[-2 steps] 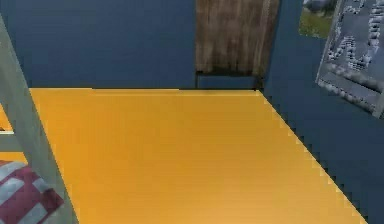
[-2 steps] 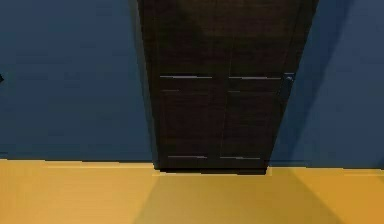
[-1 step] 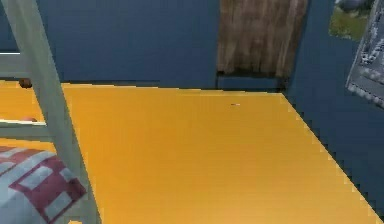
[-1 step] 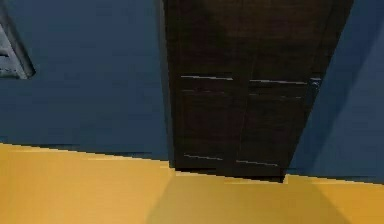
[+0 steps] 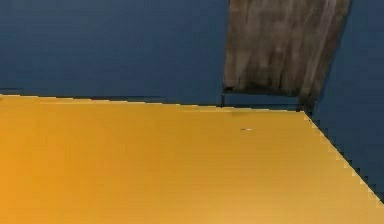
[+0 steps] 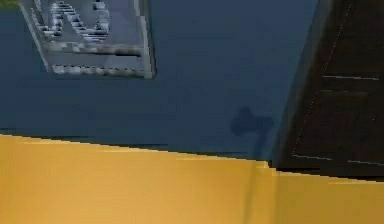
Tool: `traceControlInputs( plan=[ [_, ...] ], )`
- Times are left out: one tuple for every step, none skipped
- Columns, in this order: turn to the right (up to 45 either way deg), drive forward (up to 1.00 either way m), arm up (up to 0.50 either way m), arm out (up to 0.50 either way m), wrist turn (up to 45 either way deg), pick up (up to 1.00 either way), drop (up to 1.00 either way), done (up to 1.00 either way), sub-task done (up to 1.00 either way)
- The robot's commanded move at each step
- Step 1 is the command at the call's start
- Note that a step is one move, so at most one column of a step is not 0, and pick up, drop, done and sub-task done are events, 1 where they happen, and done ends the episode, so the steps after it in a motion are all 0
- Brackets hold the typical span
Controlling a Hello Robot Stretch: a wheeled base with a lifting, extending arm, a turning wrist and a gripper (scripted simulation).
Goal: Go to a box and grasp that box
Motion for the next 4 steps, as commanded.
traceControlInputs(
  plan=[
    [-36.0,0.0,0.0,0.0,0.0,0.0,0.0,0.0,0.0],
    [0.0,0.55,0.0,0.0,0.0,0.0,0.0,0.0,0.0],
    [-39.0,0.0,0.0,0.0,0.0,0.0,0.0,0.0,0.0],
    [0.0,1.0,0.0,0.0,0.0,0.0,0.0,0.0,0.0]
  ],
)
